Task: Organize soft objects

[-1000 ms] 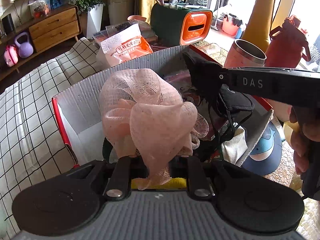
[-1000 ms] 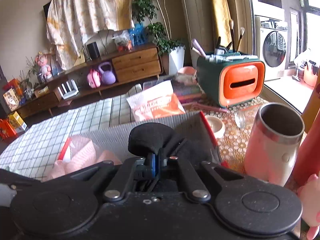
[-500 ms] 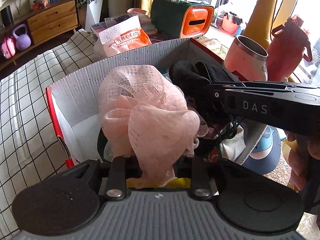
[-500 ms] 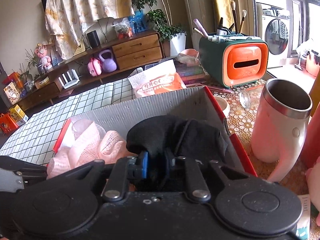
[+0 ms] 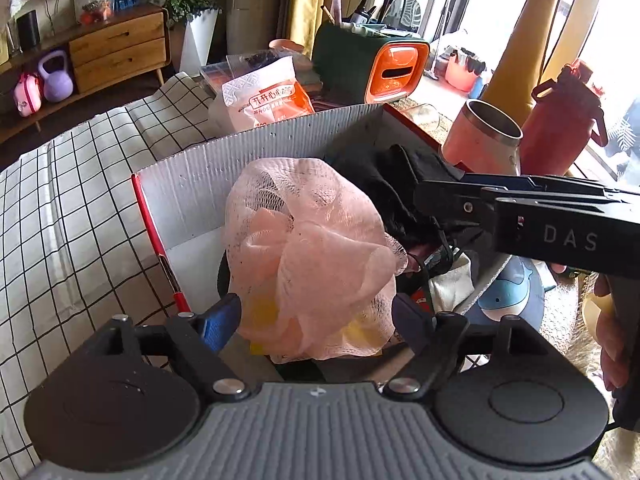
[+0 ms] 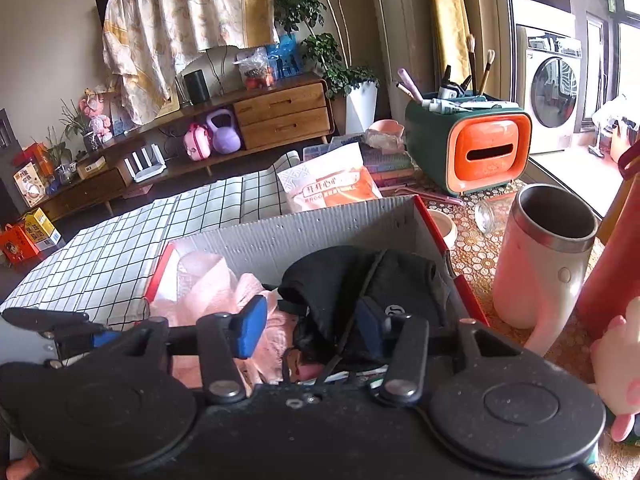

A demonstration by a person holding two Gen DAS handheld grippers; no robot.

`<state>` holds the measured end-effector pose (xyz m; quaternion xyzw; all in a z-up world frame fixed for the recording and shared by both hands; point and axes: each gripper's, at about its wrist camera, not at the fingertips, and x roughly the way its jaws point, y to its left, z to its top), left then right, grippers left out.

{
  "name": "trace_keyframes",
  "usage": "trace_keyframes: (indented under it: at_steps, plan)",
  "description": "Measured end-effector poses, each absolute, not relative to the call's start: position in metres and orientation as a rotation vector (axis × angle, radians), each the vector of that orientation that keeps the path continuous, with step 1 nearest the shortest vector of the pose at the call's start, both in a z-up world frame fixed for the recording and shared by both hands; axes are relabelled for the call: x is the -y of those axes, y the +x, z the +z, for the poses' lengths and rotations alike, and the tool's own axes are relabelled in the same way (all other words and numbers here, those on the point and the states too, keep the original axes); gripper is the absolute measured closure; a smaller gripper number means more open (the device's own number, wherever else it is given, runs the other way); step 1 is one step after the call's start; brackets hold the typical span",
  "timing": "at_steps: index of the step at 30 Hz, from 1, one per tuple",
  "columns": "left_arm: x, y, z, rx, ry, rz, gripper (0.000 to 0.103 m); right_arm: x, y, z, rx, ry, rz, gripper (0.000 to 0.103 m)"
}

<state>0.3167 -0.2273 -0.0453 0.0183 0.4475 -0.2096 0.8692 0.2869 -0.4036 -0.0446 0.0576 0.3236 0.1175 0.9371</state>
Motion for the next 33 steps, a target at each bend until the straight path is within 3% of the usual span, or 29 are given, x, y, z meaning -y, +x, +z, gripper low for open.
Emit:
trace_keyframes:
  at_steps: [26, 33]
  plan:
    - [0.164, 0.215, 0.009, -0.682, -0.035, -0.417, 0.020, 0.392, 0.179, -0.010, -0.499, 0.108, 0.326, 0.009]
    - [0.153, 0.185, 0.014, -0.619, -0.036, -0.401, 0.003, 0.381, 0.149, -0.006, -0.407, 0.043, 0.332, 0.000]
